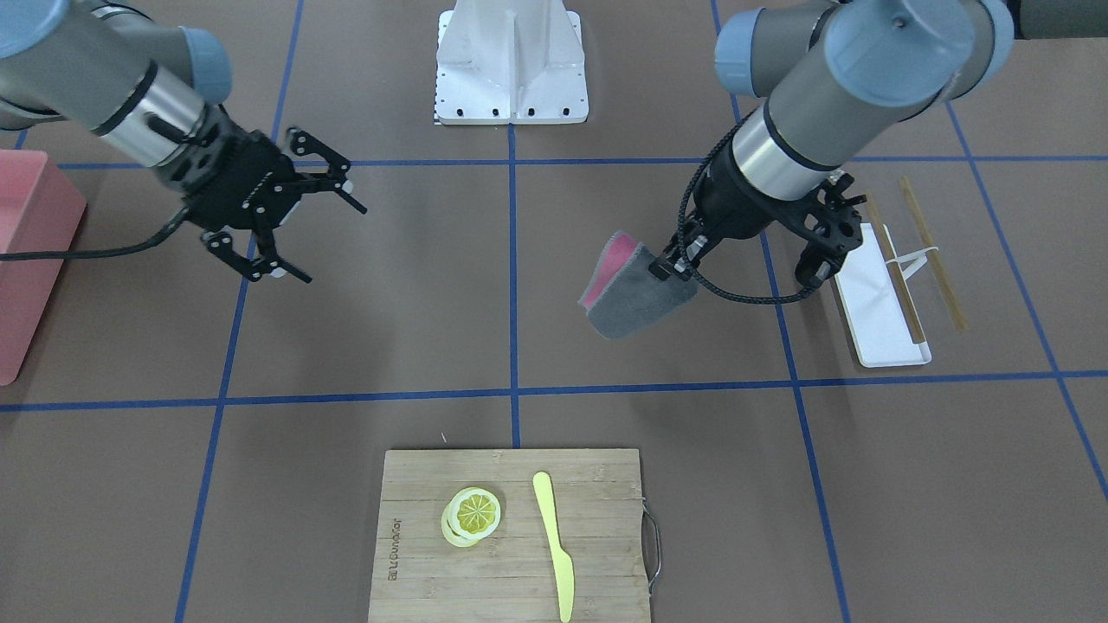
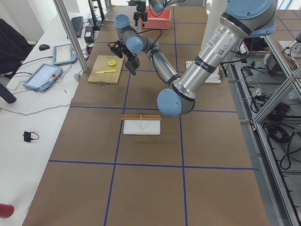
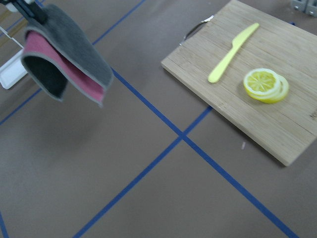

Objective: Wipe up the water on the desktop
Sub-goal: 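Hold the cloth with the left gripper while the right gripper reaches toward it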

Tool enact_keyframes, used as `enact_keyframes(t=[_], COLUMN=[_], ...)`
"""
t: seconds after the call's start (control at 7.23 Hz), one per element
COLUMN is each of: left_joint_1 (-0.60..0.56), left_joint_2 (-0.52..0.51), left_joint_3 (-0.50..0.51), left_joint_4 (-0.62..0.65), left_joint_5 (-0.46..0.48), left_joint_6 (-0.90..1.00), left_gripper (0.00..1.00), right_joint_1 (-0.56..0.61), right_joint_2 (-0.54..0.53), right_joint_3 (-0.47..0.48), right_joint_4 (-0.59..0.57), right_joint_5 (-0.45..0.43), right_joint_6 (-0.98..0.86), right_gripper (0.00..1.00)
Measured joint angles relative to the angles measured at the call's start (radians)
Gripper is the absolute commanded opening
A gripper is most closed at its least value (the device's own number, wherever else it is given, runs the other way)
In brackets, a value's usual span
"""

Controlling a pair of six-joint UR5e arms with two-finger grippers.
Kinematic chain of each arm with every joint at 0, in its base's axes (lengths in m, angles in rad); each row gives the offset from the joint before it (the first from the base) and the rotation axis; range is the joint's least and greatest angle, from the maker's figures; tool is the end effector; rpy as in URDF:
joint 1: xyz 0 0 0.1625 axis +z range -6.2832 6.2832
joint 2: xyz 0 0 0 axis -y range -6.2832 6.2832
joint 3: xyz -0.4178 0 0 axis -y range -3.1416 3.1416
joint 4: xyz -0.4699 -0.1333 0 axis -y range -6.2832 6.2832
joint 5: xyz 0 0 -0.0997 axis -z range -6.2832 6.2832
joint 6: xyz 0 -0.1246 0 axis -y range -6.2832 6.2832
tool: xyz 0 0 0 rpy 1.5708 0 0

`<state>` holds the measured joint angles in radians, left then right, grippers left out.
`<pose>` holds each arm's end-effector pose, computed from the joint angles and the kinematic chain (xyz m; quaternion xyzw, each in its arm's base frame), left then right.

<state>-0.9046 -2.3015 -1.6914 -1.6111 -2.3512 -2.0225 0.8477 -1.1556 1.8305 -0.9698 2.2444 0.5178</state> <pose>0.4091 -0.5943 0.0983 -0.2449 0.4656 -0.3958 0.7527 -0.3935 -0.5298 0.1841 0.3030 -0.5428 -0.2735 0.7340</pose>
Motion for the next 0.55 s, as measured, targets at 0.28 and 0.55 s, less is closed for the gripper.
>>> enact_keyframes(t=[0.28,0.55], left_joint_1=[0.068,0.117], left_joint_2=[-0.090,-0.152], left_joint_3=[0.053,0.095], left_joint_4=[-0.009,-0.029], left_joint_5=[-0.001,0.000], left_joint_6=[-0.128,-0.217], left_gripper=[0.00,0.00], right_joint_1=[-0.092,-0.116], right_joint_2=[0.018,0.020], right_joint_3=[0.003,0.009], right_joint_4=[0.049,0.056], right_joint_5=[-0.086,-0.097], right_joint_6=[0.048,0.062], right_gripper=[1.00,0.99])
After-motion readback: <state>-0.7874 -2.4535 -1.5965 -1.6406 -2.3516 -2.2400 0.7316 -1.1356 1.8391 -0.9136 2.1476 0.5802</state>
